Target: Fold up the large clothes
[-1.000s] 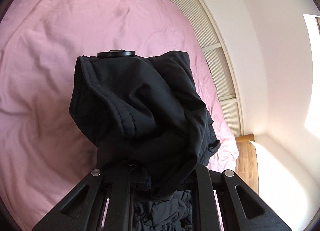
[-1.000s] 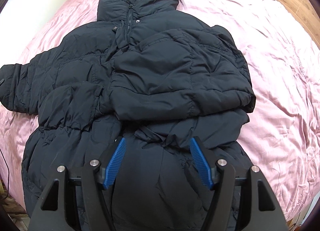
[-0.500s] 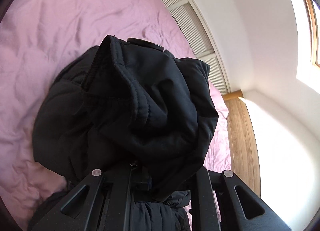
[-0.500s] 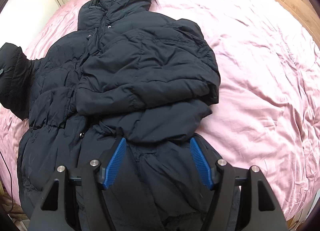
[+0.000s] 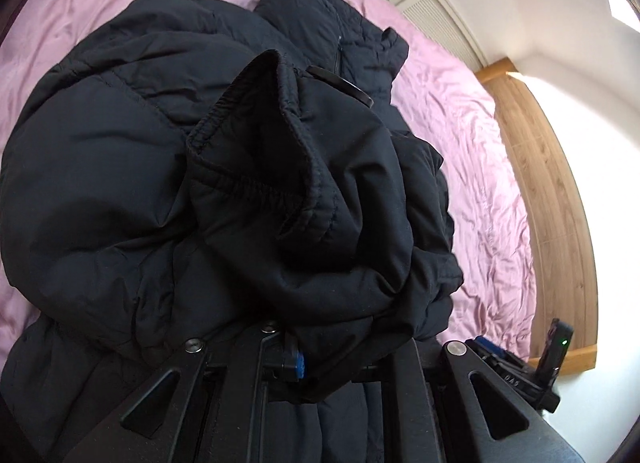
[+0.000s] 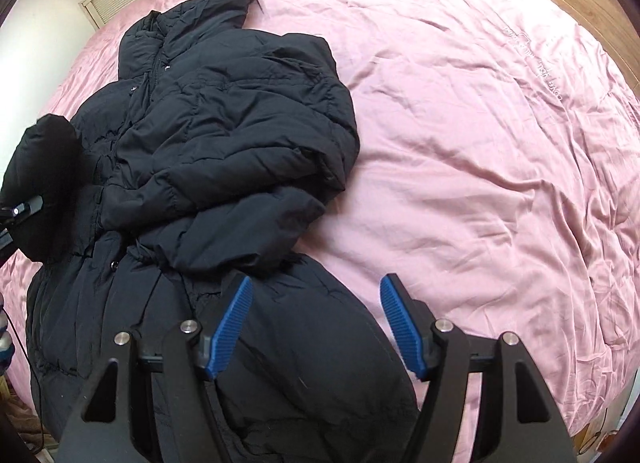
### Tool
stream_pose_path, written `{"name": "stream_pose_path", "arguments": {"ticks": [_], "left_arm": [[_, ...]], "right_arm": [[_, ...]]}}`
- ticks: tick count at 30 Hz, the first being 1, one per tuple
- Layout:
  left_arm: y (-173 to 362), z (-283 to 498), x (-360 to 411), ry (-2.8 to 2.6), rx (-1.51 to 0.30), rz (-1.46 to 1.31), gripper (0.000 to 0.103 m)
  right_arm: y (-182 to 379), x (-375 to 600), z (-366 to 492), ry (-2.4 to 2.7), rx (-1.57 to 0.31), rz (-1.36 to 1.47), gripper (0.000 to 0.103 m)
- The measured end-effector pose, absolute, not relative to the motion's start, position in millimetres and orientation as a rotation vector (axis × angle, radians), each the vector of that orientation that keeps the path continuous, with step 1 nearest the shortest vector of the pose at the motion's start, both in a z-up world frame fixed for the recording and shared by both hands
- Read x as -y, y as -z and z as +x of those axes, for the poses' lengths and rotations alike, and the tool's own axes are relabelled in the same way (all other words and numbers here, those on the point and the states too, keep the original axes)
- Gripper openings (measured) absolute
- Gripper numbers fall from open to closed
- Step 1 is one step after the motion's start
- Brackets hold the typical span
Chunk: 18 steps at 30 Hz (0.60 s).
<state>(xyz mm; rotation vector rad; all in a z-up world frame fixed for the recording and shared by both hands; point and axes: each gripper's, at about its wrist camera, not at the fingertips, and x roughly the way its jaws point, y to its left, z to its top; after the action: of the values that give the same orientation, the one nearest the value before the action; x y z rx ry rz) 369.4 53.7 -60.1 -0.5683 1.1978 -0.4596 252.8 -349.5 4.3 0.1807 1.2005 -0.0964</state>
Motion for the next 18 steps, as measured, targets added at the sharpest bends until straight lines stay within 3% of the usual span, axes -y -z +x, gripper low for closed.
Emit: {"name": "stream_pose_path", "arguments": {"ticks": [6,14,18], "left_arm": [[84.6,345.0,-50.7,0.476,-1.239,-0.568,0.021],[78.4,338.1,-41.3,0.548,-1.258,-0.585,0.051],[72.0,324.2,-36.6,0.606,-1.281,-0.578,0.055]], "right_arm": [[0.1,355.1,250.2,0.098,-1.209,0.182,0.066],[-0.5,348.2,255.1,0.088,-1.208,0.175,0.066],[-7.0,336.8,260.2,0.078,-1.199,0.162,0.066]]}}
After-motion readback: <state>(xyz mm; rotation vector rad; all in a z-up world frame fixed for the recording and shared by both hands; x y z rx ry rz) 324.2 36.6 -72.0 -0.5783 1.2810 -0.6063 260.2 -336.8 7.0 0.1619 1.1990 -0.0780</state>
